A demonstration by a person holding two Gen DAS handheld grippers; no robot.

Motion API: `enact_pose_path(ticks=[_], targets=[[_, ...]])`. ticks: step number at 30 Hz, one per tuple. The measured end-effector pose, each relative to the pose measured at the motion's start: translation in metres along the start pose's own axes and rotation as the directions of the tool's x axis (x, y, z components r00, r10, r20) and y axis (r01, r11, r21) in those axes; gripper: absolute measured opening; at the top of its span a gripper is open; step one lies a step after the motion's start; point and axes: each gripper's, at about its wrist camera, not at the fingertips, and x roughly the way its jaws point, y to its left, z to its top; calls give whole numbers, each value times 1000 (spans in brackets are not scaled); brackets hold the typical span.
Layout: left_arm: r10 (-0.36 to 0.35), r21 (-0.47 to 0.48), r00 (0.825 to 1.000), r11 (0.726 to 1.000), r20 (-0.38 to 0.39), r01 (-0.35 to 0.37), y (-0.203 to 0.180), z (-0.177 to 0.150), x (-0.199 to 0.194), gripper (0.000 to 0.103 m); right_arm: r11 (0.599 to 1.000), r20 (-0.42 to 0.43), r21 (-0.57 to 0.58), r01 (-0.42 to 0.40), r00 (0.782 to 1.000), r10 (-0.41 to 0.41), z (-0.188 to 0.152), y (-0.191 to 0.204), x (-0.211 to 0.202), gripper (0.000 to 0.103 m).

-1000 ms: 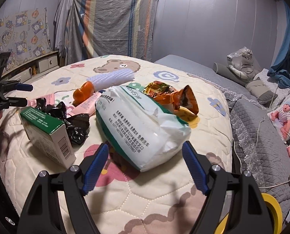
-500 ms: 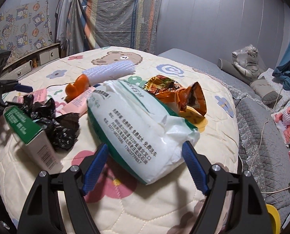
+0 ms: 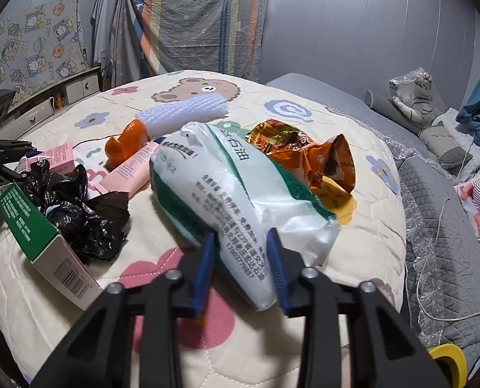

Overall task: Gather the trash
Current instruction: 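Grasp the torn pink box with the left tool while the right tool grasps the white-green wipes pack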

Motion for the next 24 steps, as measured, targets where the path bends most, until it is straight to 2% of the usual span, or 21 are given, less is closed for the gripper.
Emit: enact_pose_path(ticks=[8,18,24], targets=[[3,-49,998,999,58,0,8,1,-21,57,996,66,83,21,997,-26,1,-8,-20,12],[52,-96,989,995,136,-39,11,11,-47,57,995,133,98,31,990,-44,3,-2,-49,7],[52,-101,983,994,174,-35,4,18,-57,57,995,171,98,32,984,-48,5,3,-66,7]])
